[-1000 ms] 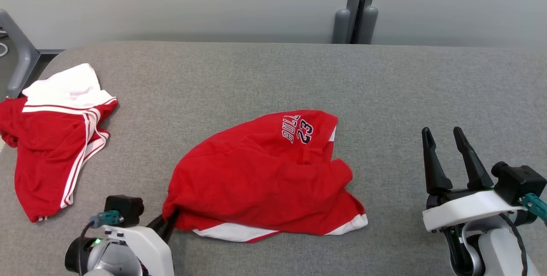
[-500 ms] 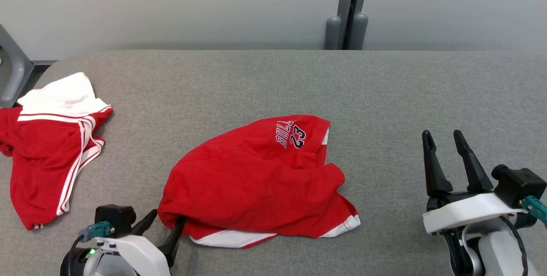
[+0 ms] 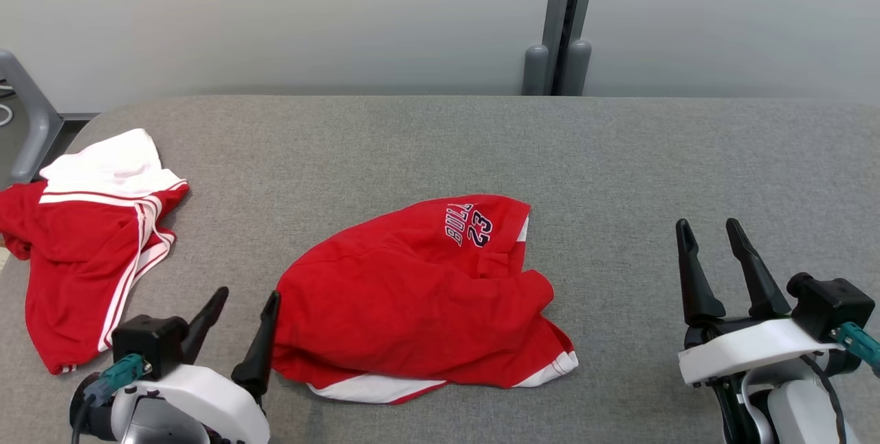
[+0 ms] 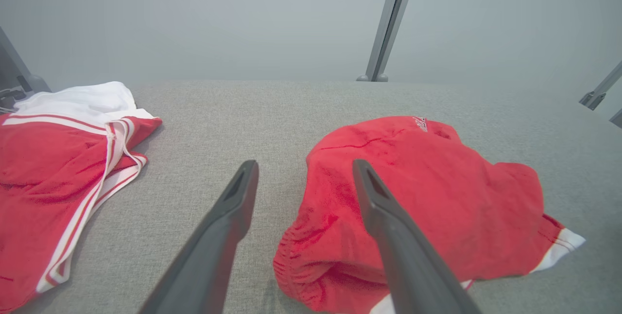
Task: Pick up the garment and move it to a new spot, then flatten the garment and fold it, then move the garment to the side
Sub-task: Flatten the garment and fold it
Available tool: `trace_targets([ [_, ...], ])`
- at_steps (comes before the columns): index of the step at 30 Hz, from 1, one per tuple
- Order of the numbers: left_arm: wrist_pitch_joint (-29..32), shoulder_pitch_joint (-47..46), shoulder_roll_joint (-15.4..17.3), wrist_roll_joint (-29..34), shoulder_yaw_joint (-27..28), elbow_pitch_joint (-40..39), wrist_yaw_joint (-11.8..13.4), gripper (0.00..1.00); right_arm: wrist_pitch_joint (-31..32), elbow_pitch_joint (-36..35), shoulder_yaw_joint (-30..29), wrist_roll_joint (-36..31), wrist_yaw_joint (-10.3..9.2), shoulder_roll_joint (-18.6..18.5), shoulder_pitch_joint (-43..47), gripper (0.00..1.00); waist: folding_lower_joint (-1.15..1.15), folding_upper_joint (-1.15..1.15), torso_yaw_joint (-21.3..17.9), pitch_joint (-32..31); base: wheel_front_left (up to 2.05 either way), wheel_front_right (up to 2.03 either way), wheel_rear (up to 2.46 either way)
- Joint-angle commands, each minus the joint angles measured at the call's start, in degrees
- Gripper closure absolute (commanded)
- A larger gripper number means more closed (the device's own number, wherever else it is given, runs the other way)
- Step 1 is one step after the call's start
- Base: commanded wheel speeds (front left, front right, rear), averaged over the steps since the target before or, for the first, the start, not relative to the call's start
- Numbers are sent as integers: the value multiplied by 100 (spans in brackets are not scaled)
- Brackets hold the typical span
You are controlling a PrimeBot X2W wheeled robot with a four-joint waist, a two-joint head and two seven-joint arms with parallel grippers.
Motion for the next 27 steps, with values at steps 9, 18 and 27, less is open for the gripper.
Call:
trace_targets([
  [9, -1042, -40, -211, 224, 338, -139, 302, 0, -35, 110, 579, 179, 14, -106, 109, 0, 0, 0, -171, 70, 0, 0, 0],
  [18, -1497, -120, -353, 259, 349, 87, 279, 0, -35, 323, 1408, 712, 14, -423, -48, 0, 0, 0, -232, 65, 0, 0, 0],
  [27, -1448, -153, -395, 168, 299, 202, 256, 0, 912, 439, 2852, 1941, 14, -1098, -445, 0, 0, 0, -174, 23, 0, 0, 0],
])
